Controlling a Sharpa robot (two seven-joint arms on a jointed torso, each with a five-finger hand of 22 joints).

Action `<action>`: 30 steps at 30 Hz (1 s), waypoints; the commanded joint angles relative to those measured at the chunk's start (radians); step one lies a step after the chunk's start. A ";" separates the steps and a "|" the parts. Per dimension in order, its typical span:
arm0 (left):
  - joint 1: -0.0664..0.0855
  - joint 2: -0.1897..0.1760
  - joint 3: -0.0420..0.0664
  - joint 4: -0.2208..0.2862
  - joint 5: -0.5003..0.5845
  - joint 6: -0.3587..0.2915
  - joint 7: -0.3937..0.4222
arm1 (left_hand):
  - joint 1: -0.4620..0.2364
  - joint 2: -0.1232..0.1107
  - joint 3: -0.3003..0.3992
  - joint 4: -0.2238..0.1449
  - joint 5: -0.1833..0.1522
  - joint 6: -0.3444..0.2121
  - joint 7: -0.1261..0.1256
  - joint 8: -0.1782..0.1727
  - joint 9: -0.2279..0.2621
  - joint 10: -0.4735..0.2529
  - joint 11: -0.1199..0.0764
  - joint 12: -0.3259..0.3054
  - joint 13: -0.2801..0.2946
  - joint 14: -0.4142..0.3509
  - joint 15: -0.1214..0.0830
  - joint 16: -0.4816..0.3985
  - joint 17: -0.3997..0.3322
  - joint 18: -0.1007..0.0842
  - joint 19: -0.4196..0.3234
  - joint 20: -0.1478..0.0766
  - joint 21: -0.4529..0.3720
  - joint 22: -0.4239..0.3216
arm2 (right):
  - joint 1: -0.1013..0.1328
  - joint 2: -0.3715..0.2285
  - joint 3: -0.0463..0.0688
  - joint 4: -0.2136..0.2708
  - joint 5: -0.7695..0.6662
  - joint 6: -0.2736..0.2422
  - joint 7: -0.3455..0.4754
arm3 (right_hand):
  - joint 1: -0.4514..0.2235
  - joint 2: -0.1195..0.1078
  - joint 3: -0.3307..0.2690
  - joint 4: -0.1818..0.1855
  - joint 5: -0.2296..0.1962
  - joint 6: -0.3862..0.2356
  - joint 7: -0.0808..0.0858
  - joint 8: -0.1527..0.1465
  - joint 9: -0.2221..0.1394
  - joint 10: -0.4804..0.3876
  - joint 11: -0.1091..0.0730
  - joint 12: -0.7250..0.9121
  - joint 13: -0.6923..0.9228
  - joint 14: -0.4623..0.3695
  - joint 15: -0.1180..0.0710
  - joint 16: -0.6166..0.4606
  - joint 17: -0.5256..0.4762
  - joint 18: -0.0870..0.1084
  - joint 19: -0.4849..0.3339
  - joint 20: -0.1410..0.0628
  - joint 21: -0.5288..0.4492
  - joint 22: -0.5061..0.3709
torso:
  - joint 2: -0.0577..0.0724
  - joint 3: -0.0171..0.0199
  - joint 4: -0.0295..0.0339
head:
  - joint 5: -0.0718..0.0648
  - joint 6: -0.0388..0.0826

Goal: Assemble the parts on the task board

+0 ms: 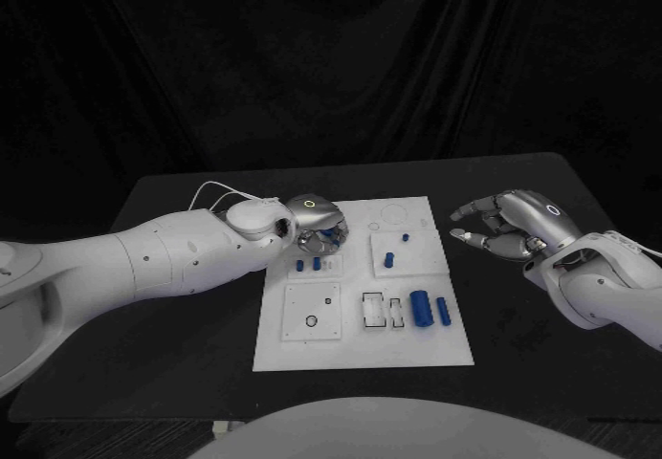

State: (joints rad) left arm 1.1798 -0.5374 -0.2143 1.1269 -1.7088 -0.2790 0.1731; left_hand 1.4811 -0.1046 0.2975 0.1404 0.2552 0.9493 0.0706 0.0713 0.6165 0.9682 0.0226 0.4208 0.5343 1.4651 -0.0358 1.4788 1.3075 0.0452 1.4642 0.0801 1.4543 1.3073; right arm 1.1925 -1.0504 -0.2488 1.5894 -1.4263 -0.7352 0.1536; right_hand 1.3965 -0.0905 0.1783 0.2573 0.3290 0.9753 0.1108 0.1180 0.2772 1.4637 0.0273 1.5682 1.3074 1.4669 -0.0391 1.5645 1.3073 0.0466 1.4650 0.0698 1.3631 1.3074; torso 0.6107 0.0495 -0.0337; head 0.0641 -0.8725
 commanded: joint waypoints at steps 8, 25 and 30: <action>-0.007 0.003 0.000 -0.005 -0.002 0.007 0.015 | -0.021 0.003 0.035 -0.019 -0.005 0.106 0.011 0.003 -0.048 0.143 0.005 -0.116 -0.114 0.021 0.004 -0.033 0.048 -0.017 0.037 -0.002 0.010 0.227 | -0.002 0.000 0.001 0.002 0.003 -0.008 0.002 | 0.003 0.012 0.007 0.000 0.007 0.010 0.000 0.001 0.000 0.107 0.004 0.003 0.263 0.099 0.004 -0.004 0.240 0.003 0.012 0.004 -0.003 0.198 | -0.001 0.0005 -0.0012 | 0.000 0.000; -0.007 -0.051 0.000 0.066 -0.002 -0.065 0.027 | -0.026 -0.005 0.045 -0.043 0.011 0.143 0.020 -0.004 -0.104 0.201 0.007 -0.207 -0.191 0.019 0.009 -0.041 0.031 -0.017 0.037 0.001 0.008 0.226 | -0.002 -0.001 0.001 0.003 0.003 -0.006 0.003 | 0.003 0.011 0.007 -0.001 0.007 0.016 -0.002 0.003 0.000 0.107 0.003 0.003 0.263 0.099 0.003 -0.004 0.240 0.003 0.011 0.004 -0.005 0.198 | -0.001 0.0006 0.0017 | 0.000 0.000; 0.019 -0.100 0.000 0.136 -0.002 -0.082 0.027 | -0.024 -0.006 0.049 -0.048 0.014 0.145 0.019 -0.005 -0.114 0.192 0.008 -0.229 -0.207 0.014 0.008 -0.046 0.023 -0.015 0.033 0.002 0.001 0.224 | -0.002 -0.003 0.001 0.004 0.003 -0.004 0.000 | 0.003 0.011 0.007 -0.001 0.007 0.017 -0.002 0.004 0.000 0.107 0.002 0.003 0.263 0.098 0.003 -0.004 0.239 0.003 0.011 0.004 -0.006 0.198 | -0.001 0.0021 0.0002 | 0.001 0.000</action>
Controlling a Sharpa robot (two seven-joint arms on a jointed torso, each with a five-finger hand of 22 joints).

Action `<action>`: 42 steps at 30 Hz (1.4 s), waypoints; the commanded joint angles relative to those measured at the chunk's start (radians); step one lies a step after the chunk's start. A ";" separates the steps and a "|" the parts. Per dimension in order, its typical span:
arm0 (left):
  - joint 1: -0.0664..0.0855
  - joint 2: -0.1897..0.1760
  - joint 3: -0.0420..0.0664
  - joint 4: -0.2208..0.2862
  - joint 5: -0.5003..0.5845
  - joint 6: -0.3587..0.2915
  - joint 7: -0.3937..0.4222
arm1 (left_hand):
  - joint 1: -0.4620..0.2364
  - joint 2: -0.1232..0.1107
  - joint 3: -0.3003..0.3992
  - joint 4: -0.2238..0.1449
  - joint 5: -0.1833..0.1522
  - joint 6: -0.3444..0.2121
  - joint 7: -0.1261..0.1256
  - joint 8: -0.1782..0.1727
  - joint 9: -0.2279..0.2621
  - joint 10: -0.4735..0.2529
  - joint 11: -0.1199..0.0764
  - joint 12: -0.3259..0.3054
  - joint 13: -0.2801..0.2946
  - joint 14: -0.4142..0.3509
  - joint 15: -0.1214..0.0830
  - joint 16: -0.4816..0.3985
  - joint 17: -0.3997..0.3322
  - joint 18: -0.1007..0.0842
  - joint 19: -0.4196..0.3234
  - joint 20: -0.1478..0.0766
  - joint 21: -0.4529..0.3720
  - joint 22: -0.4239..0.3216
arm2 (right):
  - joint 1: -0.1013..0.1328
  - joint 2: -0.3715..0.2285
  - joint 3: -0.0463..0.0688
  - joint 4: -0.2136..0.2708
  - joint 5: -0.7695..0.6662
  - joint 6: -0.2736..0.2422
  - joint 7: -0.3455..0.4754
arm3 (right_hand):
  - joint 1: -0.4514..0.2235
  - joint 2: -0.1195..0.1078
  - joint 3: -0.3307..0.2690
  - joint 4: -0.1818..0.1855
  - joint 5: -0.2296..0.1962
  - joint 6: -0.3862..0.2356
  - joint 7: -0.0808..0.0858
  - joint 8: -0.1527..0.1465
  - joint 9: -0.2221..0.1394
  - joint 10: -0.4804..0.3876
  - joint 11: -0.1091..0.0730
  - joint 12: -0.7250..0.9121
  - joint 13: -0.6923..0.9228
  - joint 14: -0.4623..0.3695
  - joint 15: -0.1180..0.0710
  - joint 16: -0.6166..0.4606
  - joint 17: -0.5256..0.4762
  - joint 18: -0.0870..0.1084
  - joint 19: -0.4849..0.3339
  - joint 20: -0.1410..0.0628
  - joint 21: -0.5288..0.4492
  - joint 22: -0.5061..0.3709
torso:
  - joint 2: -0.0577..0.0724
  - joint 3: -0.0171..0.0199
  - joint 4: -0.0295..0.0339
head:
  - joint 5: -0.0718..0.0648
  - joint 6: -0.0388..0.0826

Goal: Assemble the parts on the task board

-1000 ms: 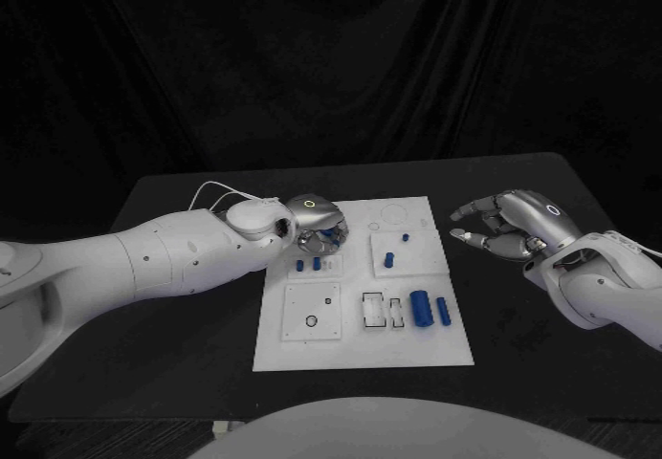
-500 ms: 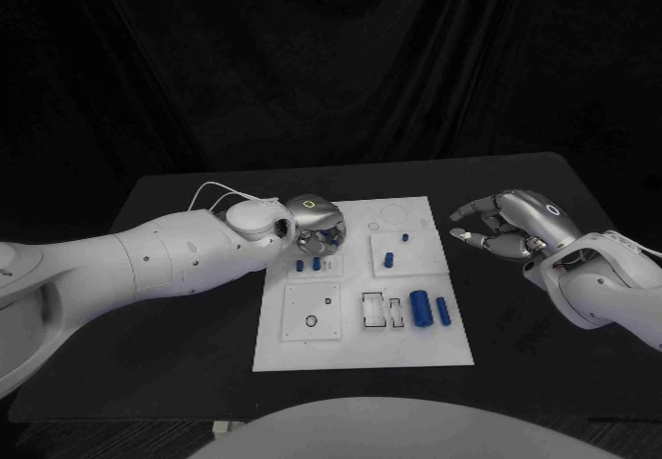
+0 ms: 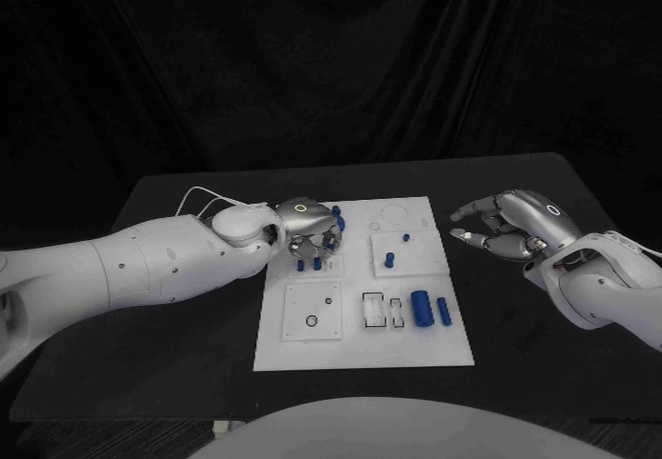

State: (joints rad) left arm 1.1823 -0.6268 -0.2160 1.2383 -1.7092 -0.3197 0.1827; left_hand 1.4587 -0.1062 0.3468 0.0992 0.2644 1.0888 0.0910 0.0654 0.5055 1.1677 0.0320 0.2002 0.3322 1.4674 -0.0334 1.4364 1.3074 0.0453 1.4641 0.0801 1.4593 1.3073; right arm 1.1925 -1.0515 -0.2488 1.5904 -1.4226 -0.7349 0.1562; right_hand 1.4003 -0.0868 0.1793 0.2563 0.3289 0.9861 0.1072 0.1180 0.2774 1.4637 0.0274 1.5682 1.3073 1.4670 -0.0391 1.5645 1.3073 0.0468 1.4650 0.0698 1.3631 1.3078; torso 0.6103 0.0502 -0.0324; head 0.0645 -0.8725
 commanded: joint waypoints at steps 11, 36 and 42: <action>0.071 -0.110 0.002 0.132 -0.001 0.025 0.012 | -0.002 -0.004 0.002 -0.009 0.004 0.003 -0.002 0.000 -0.013 -0.011 -0.001 -0.026 -0.018 0.011 0.003 -0.005 0.021 -0.015 0.031 0.002 -0.007 0.223 | -0.002 -0.002 0.001 0.000 0.000 0.005 -0.006 | -0.001 0.007 0.005 0.000 0.007 0.007 0.001 0.004 0.000 0.107 0.002 0.003 0.263 0.098 0.003 -0.004 0.240 0.003 0.011 0.004 -0.006 0.197 | 0.000 -0.0008 0.0022 | 0.002 0.000; 0.031 -0.109 0.001 0.066 -0.001 0.009 0.002 | 0.001 -0.006 0.005 -0.014 0.002 -0.006 0.003 0.000 -0.026 -0.009 0.003 -0.040 -0.031 0.009 0.004 -0.006 0.017 -0.015 0.030 0.001 -0.007 0.223 | -0.005 -0.003 0.001 -0.004 0.000 0.010 0.003 | -0.003 0.006 0.005 0.001 0.005 0.008 0.001 0.004 0.000 0.107 0.002 0.003 0.263 0.098 0.002 -0.004 0.239 0.005 0.007 0.003 -0.015 0.194 | 0.002 -0.0012 -0.0038 | 0.012 0.000; 0.019 -0.098 0.001 0.051 -0.001 -0.004 0.007 | 0.000 -0.007 0.004 -0.014 0.001 -0.006 0.003 -0.001 -0.027 -0.009 0.003 -0.042 -0.032 0.008 0.004 -0.007 0.015 -0.014 0.029 0.001 -0.009 0.222 | -0.005 -0.005 0.001 -0.004 0.000 0.010 0.003 | -0.003 0.006 0.005 0.001 0.005 0.008 0.001 0.004 0.000 0.107 0.002 0.003 0.263 0.098 0.002 -0.004 0.239 0.005 0.007 0.003 -0.015 0.194 | 0.001 -0.0007 -0.0019 | 0.011 0.000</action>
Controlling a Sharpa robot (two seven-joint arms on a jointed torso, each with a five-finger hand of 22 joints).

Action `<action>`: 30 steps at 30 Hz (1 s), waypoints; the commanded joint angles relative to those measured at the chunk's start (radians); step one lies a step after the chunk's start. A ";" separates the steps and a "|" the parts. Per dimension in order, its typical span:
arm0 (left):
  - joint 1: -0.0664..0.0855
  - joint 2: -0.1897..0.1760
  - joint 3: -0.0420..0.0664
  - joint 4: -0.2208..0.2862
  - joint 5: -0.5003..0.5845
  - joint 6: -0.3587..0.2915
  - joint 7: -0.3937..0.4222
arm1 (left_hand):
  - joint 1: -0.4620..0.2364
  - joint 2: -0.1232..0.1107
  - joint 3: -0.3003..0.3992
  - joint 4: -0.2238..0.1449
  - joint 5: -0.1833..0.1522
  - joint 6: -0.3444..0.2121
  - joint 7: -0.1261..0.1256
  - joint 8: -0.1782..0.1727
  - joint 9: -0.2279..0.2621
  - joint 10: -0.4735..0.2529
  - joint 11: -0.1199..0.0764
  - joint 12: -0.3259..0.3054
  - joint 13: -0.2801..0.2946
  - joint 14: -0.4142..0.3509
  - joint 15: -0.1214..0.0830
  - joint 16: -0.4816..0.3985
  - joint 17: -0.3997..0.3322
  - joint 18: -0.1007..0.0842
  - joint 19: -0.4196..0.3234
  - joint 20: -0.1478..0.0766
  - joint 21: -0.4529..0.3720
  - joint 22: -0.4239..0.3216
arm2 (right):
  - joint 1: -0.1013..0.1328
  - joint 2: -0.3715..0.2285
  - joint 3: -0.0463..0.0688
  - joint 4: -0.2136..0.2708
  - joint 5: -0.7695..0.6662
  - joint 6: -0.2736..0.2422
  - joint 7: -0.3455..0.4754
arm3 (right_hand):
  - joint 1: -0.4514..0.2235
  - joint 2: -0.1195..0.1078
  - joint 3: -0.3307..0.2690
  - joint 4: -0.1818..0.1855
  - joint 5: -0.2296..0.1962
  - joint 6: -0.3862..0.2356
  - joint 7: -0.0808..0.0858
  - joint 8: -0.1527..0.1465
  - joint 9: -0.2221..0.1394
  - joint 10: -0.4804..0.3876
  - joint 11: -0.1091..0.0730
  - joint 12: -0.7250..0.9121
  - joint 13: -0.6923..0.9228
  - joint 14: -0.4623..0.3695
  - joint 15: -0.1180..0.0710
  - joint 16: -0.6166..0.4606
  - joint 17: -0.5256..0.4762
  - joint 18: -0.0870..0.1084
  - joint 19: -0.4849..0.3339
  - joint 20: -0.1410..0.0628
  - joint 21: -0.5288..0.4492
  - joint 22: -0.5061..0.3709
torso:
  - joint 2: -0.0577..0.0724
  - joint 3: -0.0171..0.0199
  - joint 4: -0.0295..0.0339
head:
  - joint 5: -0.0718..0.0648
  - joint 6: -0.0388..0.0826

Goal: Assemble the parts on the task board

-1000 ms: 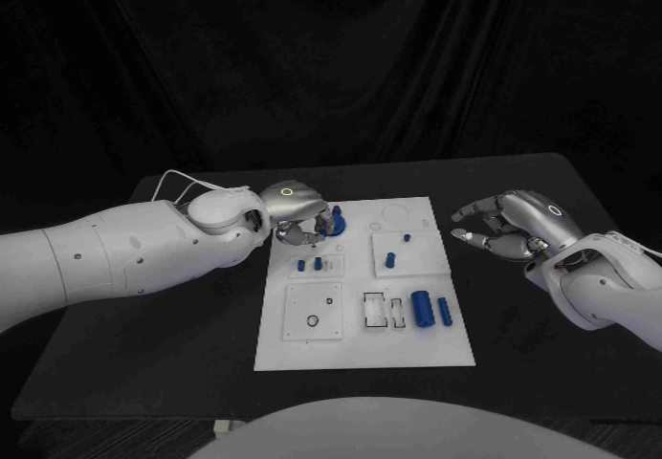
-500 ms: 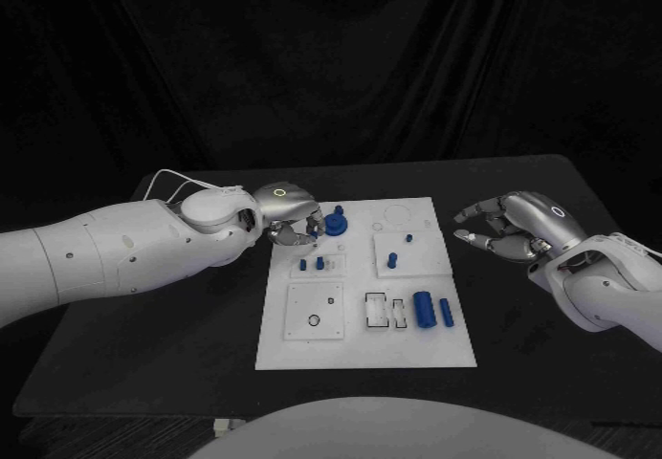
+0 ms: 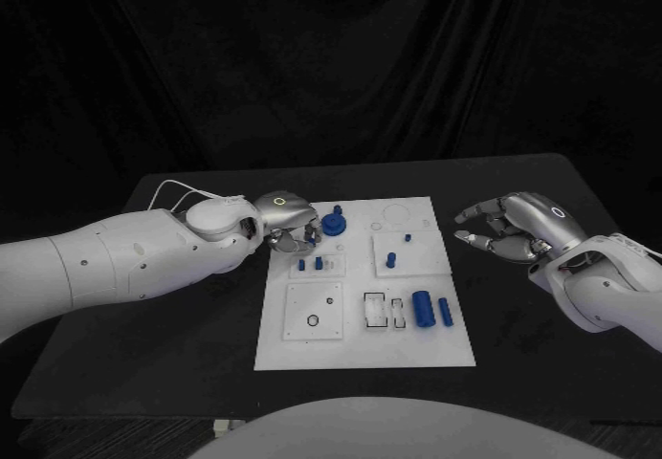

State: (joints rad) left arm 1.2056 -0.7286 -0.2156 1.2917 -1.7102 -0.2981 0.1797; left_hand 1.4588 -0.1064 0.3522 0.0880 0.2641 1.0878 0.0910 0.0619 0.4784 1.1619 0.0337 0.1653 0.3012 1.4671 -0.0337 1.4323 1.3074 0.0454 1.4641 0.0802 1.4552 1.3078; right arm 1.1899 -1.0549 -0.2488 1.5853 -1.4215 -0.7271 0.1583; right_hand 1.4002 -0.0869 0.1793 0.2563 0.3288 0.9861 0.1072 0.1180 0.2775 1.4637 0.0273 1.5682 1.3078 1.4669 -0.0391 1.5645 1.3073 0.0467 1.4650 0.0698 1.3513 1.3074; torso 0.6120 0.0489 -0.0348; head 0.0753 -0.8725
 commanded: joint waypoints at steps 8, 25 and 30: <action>-0.010 0.009 0.001 -0.005 0.000 -0.044 0.013 | -0.002 -0.007 -0.001 -0.002 -0.001 -0.006 0.003 0.003 0.000 -0.003 0.002 -0.008 -0.002 0.008 0.005 -0.003 0.015 -0.014 0.029 0.001 -0.005 0.222 | -0.003 -0.002 0.001 0.001 -0.001 0.001 0.001 | -0.004 0.006 0.005 0.001 0.005 0.009 0.000 0.004 0.000 0.107 0.001 0.003 0.263 0.098 0.001 -0.005 0.239 0.005 0.007 0.003 -0.003 0.195 | -0.001 0.0007 0.0005 | -0.001 0.000; -0.013 0.014 0.001 -0.016 0.000 -0.022 0.005 | -0.003 -0.006 -0.001 -0.002 -0.008 -0.006 0.002 0.004 -0.004 -0.004 0.002 -0.012 -0.006 0.003 0.004 -0.009 0.004 -0.013 0.025 0.001 -0.011 0.220 | -0.003 -0.003 0.001 0.002 -0.001 0.004 -0.001 | -0.004 0.006 0.005 0.001 0.005 0.009 0.000 0.004 0.000 0.107 0.001 0.003 0.263 0.098 0.001 -0.005 0.239 0.005 0.007 0.003 -0.003 0.195 | -0.001 0.0008 0.0009 | -0.001 0.000; -0.015 0.018 0.001 -0.020 0.000 -0.007 0.001 | -0.005 -0.006 -0.002 -0.001 -0.012 -0.004 0.002 0.005 -0.005 -0.002 0.002 -0.013 -0.007 0.002 0.003 -0.011 0.002 -0.013 0.025 0.001 -0.012 0.220 | -0.003 -0.004 0.001 0.003 -0.001 0.004 -0.002 | -0.003 0.007 0.005 0.000 0.004 0.009 0.000 0.003 -0.001 0.107 0.001 0.003 0.263 0.099 0.001 -0.004 0.240 0.005 0.007 0.002 -0.003 0.195 | -0.001 0.0010 0.0009 | -0.002 0.000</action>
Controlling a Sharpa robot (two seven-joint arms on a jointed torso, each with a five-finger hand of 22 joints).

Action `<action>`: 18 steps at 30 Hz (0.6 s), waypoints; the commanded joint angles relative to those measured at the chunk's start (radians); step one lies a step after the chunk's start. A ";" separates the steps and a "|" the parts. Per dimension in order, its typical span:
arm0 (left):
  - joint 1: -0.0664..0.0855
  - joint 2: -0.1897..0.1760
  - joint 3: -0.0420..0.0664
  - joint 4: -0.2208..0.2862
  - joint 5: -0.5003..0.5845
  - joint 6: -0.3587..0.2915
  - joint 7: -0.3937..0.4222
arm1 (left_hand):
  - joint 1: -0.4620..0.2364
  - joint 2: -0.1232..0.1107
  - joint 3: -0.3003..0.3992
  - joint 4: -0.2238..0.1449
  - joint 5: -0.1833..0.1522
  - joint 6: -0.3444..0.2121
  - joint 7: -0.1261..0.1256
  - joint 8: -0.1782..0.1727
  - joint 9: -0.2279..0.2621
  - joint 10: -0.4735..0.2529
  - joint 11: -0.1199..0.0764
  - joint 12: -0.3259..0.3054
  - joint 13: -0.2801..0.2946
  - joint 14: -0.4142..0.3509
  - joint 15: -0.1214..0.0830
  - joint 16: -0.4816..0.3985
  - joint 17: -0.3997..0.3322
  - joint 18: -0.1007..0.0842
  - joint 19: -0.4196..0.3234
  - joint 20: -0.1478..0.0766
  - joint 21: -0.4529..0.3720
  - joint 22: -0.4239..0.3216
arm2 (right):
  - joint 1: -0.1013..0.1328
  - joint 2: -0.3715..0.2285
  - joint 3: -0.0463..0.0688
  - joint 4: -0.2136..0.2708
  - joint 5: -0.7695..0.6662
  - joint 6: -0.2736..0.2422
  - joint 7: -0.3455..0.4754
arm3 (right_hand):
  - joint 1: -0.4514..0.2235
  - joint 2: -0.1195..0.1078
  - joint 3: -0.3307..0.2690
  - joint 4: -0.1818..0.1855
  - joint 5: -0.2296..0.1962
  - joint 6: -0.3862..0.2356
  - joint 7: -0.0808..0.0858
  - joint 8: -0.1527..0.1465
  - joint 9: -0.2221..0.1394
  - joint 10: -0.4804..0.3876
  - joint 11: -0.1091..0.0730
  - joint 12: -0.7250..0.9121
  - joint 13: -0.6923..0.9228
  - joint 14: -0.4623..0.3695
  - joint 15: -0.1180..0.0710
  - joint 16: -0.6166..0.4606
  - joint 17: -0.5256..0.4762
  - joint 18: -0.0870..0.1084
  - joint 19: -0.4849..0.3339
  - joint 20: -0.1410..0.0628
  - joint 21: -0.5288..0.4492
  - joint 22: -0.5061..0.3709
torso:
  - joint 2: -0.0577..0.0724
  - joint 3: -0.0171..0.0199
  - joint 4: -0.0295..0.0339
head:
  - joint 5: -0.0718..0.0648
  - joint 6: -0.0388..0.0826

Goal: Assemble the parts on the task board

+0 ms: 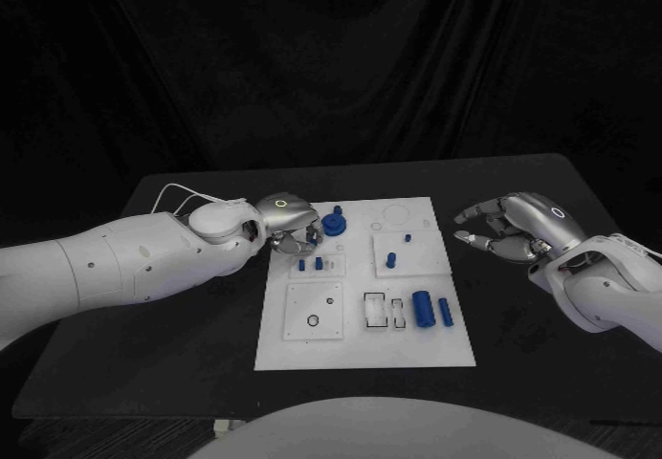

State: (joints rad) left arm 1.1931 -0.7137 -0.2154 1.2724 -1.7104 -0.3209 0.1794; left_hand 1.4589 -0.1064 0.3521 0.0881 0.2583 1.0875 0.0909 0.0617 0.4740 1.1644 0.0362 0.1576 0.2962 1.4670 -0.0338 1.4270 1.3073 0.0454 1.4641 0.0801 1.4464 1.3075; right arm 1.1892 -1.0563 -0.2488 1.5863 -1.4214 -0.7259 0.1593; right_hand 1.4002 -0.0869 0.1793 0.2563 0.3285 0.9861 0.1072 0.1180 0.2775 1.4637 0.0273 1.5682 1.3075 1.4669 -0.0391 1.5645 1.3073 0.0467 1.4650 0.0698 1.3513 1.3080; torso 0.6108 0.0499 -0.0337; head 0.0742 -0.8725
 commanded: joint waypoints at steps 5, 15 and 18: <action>-0.006 0.004 0.001 -0.003 0.000 0.024 -0.001 | -0.010 -0.006 -0.004 0.001 -0.017 -0.004 0.001 0.005 -0.004 -0.003 -0.001 -0.009 -0.005 0.000 0.003 -0.007 -0.001 -0.012 0.023 0.001 -0.006 0.219 | -0.002 -0.003 0.001 0.003 -0.002 0.003 -0.003 | -0.003 0.007 0.005 0.000 0.005 0.009 0.000 0.003 -0.001 0.107 0.001 0.003 0.263 0.099 0.001 -0.004 0.240 0.005 0.007 0.002 -0.003 0.195 | 0.001 0.0003 0.0002 | -0.002 0.000; -0.010 0.009 0.001 -0.009 0.000 0.020 0.002 | -0.010 -0.006 -0.004 0.002 -0.018 -0.004 0.000 0.005 -0.004 -0.002 -0.001 -0.010 -0.006 -0.001 0.003 -0.008 -0.002 -0.012 0.023 0.001 -0.006 0.219 | -0.002 -0.002 0.001 0.003 -0.002 0.004 -0.005 | -0.003 0.007 0.006 0.000 0.005 0.009 0.000 0.003 -0.001 0.107 0.001 0.003 0.263 0.098 0.001 -0.005 0.239 0.005 0.007 0.002 -0.003 0.195 | 0.000 -0.0003 -0.0004 | 0.000 0.000; -0.011 0.010 0.001 -0.010 0.000 0.020 0.002 | -0.010 -0.006 -0.004 0.001 -0.019 -0.004 0.000 0.005 -0.005 -0.002 -0.002 -0.010 -0.006 -0.001 0.003 -0.009 -0.003 -0.012 0.023 0.001 -0.006 0.219 | -0.002 -0.002 0.001 0.003 -0.002 0.004 -0.005 | -0.003 0.007 0.006 0.000 0.005 0.009 0.000 0.003 -0.001 0.107 0.001 0.003 0.263 0.098 0.001 -0.005 0.239 0.005 0.007 0.002 -0.003 0.195 | 0.000 -0.0005 -0.0007 | -0.001 0.000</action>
State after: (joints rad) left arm 1.1853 -0.7050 -0.2147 1.2616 -1.7103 -0.3118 0.1762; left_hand 1.4550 -0.1103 0.3521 0.0882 0.2447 1.0858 0.0893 0.0632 0.4697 1.1659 0.0376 0.1494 0.2892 1.4670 -0.0338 1.4240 1.3049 0.0453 1.4641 0.0801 1.4464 1.3074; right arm 1.1891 -1.0574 -0.2488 1.5874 -1.4213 -0.7249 0.1592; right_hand 1.4002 -0.0869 0.1793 0.2563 0.3284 0.9861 0.1072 0.1180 0.2776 1.4637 0.0273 1.5682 1.3074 1.4669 -0.0391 1.5646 1.3073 0.0467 1.4650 0.0698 1.3514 1.3079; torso 0.6113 0.0498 -0.0337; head 0.0738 -0.8725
